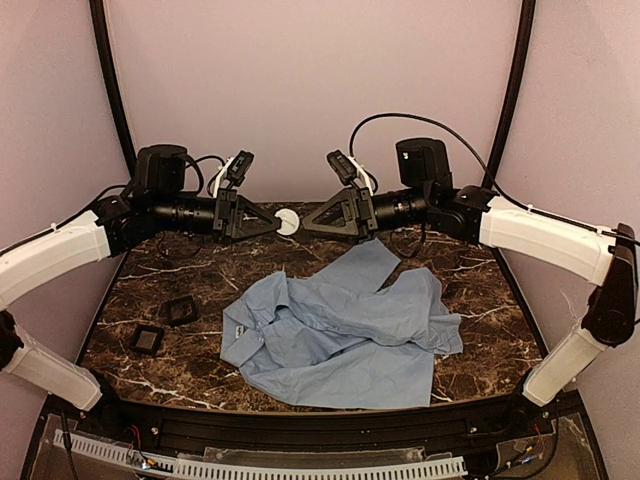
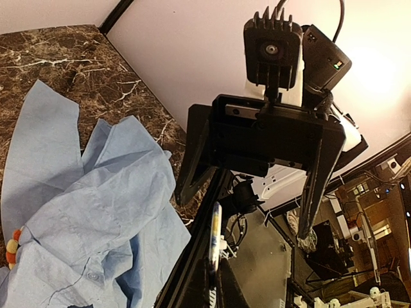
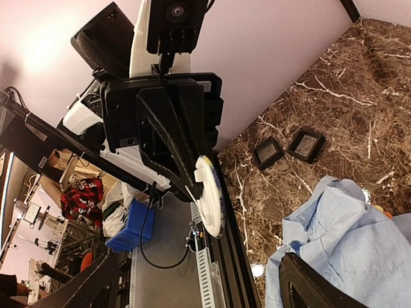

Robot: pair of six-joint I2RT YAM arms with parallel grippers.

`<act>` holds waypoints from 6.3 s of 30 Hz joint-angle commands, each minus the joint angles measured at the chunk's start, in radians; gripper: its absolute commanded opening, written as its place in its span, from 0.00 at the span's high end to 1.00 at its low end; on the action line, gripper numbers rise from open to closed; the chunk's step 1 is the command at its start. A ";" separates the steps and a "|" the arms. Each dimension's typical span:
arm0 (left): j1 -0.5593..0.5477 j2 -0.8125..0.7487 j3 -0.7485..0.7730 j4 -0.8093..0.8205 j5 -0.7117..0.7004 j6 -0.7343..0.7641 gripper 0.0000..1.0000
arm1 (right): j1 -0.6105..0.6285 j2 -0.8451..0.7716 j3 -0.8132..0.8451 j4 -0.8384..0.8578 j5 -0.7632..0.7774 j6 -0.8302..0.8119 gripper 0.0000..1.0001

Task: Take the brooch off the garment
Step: Close the brooch securely, then place the brooch in the brooch box.

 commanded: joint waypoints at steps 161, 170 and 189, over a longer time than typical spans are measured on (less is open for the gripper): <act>0.141 -0.149 -0.188 -0.620 -0.855 0.000 0.99 | -0.073 -0.130 -0.118 -0.131 0.575 -0.078 0.47; 0.180 -0.009 -0.150 -0.739 -0.972 -0.004 0.99 | -0.073 -0.134 -0.132 -0.123 0.592 -0.070 0.47; 0.203 0.225 -0.082 -0.785 -1.093 0.066 0.99 | -0.074 -0.185 -0.178 -0.126 0.629 -0.008 0.46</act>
